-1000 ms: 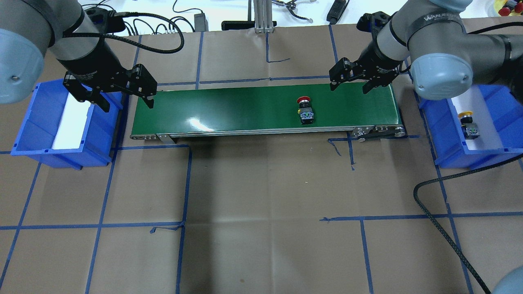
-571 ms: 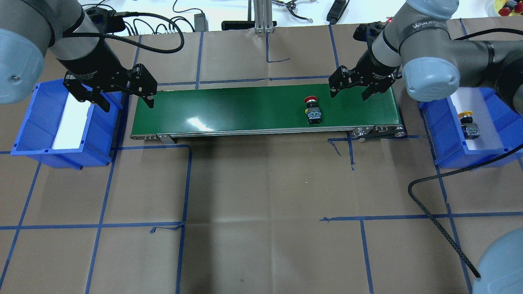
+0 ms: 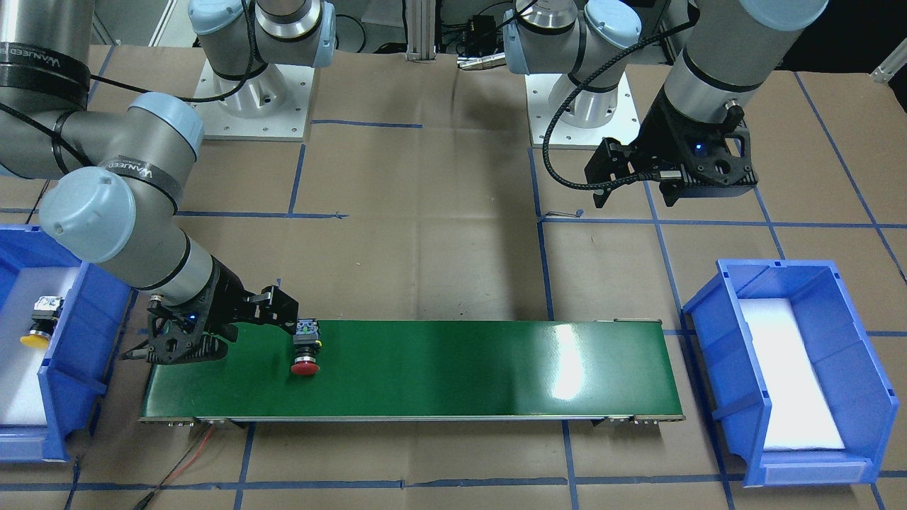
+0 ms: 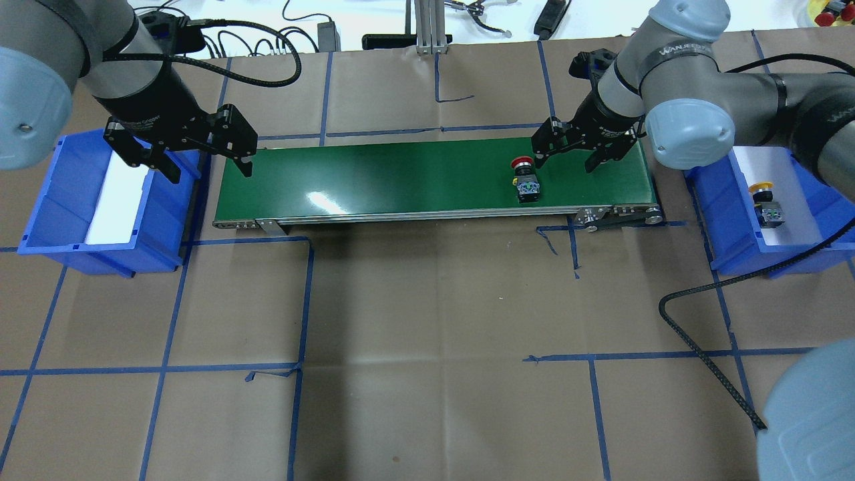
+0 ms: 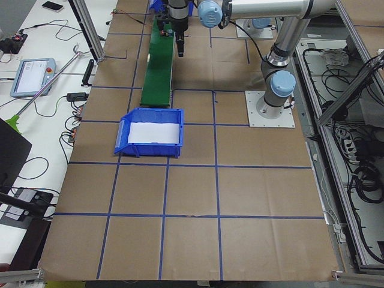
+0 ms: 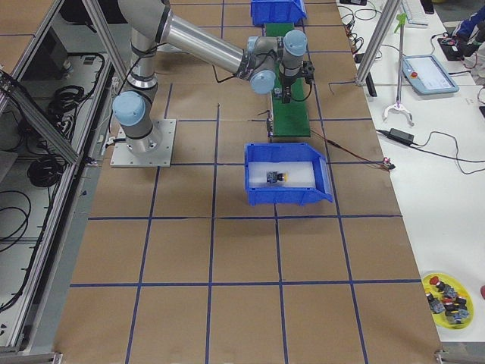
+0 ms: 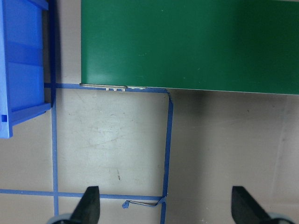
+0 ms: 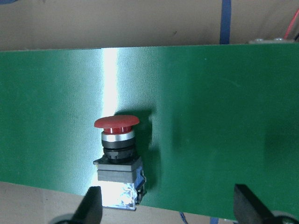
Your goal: Transport two buttons from left to right
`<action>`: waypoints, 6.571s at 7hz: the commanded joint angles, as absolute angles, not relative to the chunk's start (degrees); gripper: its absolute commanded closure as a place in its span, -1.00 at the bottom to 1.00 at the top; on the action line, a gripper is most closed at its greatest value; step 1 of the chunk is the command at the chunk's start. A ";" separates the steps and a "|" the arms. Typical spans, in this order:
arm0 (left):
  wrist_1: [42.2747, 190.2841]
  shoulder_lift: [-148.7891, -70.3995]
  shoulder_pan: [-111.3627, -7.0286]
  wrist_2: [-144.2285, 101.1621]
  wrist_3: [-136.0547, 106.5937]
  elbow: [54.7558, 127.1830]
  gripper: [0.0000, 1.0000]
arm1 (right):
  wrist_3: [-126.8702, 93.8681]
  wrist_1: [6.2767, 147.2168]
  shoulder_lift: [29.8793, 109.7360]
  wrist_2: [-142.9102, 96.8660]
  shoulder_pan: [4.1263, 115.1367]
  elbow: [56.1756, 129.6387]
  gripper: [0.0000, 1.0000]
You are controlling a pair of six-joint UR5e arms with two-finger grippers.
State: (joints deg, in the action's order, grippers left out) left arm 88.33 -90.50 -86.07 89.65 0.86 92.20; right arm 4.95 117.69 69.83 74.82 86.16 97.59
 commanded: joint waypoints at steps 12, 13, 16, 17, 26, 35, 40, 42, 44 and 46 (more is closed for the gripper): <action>88.24 -90.44 -86.05 89.65 0.79 92.20 -0.99 | 4.92 116.81 67.14 82.08 86.66 95.02 0.90; 88.24 -90.44 -86.04 89.65 0.79 92.20 -0.99 | 5.01 116.63 69.32 84.27 86.14 93.01 0.90; 88.24 -90.44 -86.04 89.65 0.79 92.20 -0.99 | 10.24 114.71 75.83 87.10 75.02 89.39 0.90; 88.24 -90.44 -86.04 89.56 0.70 92.11 -0.99 | 18.11 114.44 76.20 87.01 69.32 89.12 0.90; 88.24 -90.44 -86.04 89.56 0.70 92.11 -0.99 | 37.44 124.72 60.74 87.45 60.29 90.09 0.89; 88.24 -90.44 -86.05 89.47 0.70 92.11 -0.99 | 36.74 130.43 61.52 88.50 60.47 93.17 -0.99; 88.24 -90.53 -86.05 89.38 0.70 92.02 -0.99 | 25.26 117.19 78.11 89.38 64.66 91.14 -0.99; 88.24 -90.62 -86.04 89.38 0.70 91.93 -0.99 | 11.41 101.34 86.70 89.21 70.63 91.58 -0.99; 88.24 -90.62 -86.04 89.47 0.70 91.93 -0.99 | 5.81 89.69 91.74 89.38 77.31 93.24 -0.99; 88.24 -90.62 -86.04 89.47 0.70 91.93 -0.99 | 2.14 88.95 95.00 89.56 83.64 94.04 -0.99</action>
State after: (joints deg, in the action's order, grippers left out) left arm 88.24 -90.61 -86.04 89.47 0.65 91.94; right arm 4.99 90.10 93.04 89.45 79.78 93.60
